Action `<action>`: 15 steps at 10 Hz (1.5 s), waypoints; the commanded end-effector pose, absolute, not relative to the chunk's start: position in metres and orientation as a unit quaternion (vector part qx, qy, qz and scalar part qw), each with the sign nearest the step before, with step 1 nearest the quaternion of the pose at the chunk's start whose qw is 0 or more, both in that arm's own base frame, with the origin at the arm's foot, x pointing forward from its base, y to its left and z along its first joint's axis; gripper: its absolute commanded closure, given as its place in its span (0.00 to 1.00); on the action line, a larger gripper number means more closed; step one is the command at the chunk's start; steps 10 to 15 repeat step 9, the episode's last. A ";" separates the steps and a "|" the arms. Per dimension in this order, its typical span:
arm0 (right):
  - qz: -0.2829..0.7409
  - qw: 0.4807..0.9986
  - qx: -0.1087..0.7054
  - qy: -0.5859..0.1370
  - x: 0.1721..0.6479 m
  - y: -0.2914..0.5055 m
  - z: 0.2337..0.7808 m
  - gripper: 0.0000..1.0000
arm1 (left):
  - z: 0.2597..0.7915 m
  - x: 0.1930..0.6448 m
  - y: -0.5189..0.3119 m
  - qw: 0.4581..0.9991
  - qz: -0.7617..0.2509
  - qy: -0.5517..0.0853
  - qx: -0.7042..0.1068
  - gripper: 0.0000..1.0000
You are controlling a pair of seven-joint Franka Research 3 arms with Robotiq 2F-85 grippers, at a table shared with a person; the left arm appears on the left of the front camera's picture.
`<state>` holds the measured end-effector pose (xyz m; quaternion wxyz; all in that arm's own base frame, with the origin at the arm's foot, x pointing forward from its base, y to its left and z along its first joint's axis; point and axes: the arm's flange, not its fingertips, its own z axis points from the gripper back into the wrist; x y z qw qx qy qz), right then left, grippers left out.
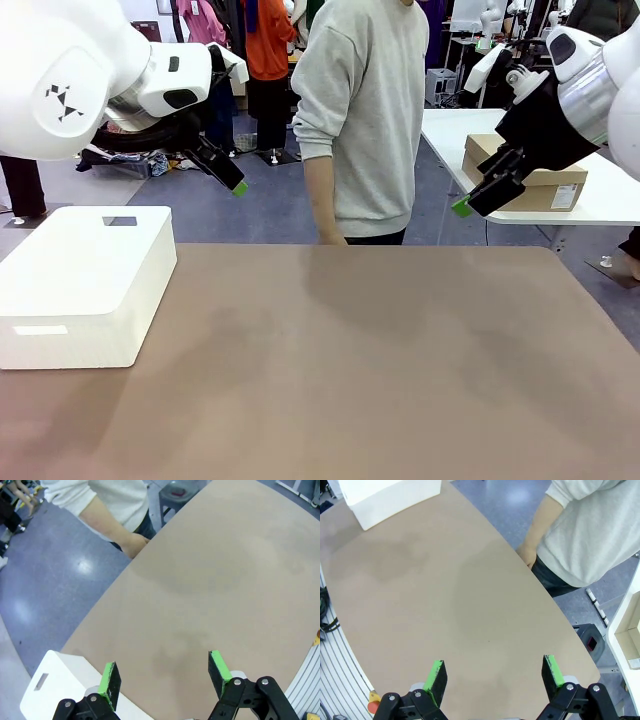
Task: Pack the shoes into the box.
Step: Press down on the lid of the Shoes Box.
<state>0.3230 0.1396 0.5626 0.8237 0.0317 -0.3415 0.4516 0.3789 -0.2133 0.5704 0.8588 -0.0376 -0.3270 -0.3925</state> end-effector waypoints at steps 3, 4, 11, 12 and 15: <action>0.444 0.828 0.028 -0.341 0.322 0.142 0.562 0.00 | 0.569 0.378 -0.213 0.859 -0.393 -0.326 -0.037 0.08; 0.444 0.828 0.028 -0.341 0.322 0.142 0.562 0.00 | 0.569 0.378 -0.213 0.859 -0.393 -0.326 -0.037 0.08; 0.444 0.828 0.028 -0.341 0.322 0.142 0.562 0.00 | 0.569 0.378 -0.213 0.859 -0.393 -0.326 -0.037 0.08; 0.444 0.828 0.028 -0.341 0.322 0.142 0.562 0.00 | 0.569 0.378 -0.213 0.859 -0.393 -0.326 -0.037 0.08; 0.444 0.828 0.028 -0.341 0.322 0.142 0.562 0.00 | 0.569 0.378 -0.213 0.859 -0.393 -0.326 -0.037 0.08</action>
